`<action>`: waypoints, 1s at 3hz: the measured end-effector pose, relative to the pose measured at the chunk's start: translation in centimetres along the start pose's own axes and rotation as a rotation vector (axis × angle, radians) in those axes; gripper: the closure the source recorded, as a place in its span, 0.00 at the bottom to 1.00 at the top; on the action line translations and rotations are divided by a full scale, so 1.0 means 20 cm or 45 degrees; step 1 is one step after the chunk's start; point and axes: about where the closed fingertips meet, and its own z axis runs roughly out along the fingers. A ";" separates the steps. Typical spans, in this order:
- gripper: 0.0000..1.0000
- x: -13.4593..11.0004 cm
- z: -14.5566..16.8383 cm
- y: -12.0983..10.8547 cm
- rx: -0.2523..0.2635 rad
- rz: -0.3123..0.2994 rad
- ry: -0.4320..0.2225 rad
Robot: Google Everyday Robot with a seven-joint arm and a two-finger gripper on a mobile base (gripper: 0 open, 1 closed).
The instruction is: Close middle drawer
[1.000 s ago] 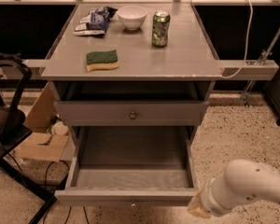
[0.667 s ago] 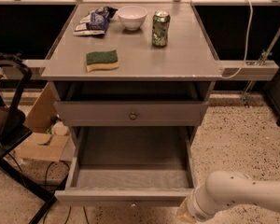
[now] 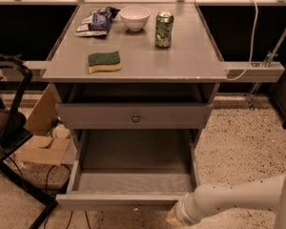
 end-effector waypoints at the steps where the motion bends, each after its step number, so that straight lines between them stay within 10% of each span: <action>1: 1.00 0.00 0.01 0.00 0.001 0.001 -0.002; 3: 1.00 -0.09 -0.03 -0.09 0.071 -0.008 -0.044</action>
Offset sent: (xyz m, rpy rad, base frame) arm 0.0784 0.0171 0.0112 0.0325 -0.2197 -0.0871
